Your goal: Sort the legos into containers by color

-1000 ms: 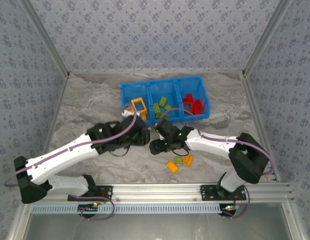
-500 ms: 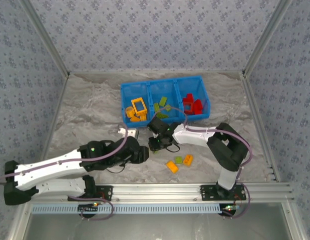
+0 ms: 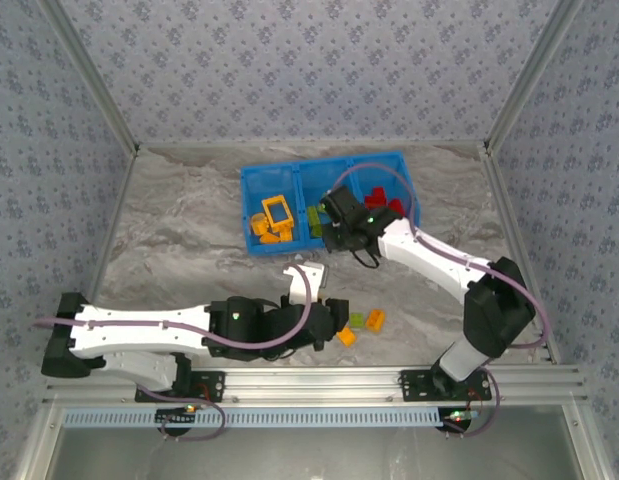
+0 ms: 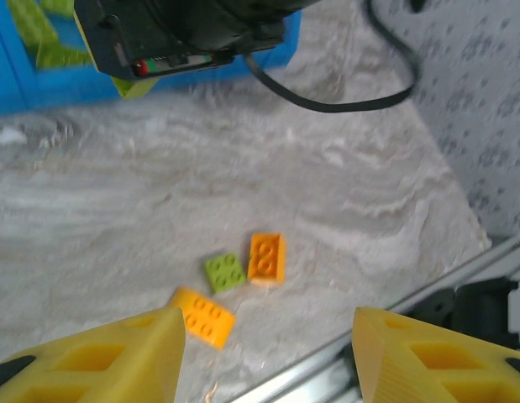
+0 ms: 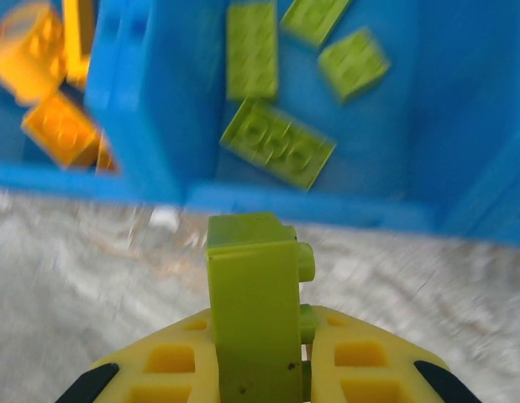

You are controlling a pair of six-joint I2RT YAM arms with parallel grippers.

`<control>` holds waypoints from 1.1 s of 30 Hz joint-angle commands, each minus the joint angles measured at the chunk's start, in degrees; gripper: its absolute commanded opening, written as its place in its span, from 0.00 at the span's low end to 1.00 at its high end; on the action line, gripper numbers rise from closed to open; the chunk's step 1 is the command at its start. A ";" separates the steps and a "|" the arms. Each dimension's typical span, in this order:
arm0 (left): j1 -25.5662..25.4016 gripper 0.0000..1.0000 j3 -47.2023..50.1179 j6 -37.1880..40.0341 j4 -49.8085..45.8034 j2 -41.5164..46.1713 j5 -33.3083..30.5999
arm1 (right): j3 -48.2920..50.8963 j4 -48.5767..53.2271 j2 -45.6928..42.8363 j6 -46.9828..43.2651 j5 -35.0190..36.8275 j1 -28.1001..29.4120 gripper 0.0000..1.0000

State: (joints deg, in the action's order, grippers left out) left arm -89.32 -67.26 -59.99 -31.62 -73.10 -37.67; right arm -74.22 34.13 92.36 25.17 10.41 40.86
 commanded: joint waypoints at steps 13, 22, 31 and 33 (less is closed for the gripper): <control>0.02 0.55 -2.09 2.07 3.13 -2.95 -8.01 | -34.21 9.21 31.69 -7.61 17.92 -5.91 0.20; 0.28 0.56 -1.21 1.70 2.07 -2.04 -7.73 | -45.40 11.14 43.52 -9.86 22.98 -6.91 0.24; 0.24 0.56 0.77 -0.99 1.71 -1.80 -6.24 | -46.27 11.90 43.49 -10.11 22.79 -6.20 0.53; 0.28 0.55 0.65 -1.46 1.24 -2.15 -6.10 | -46.36 11.74 41.90 -10.44 22.73 -5.74 0.55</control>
State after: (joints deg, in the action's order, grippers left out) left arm -89.25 -66.72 -60.10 -29.89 -75.92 -43.94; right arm -118.65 44.05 136.79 15.27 31.33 34.68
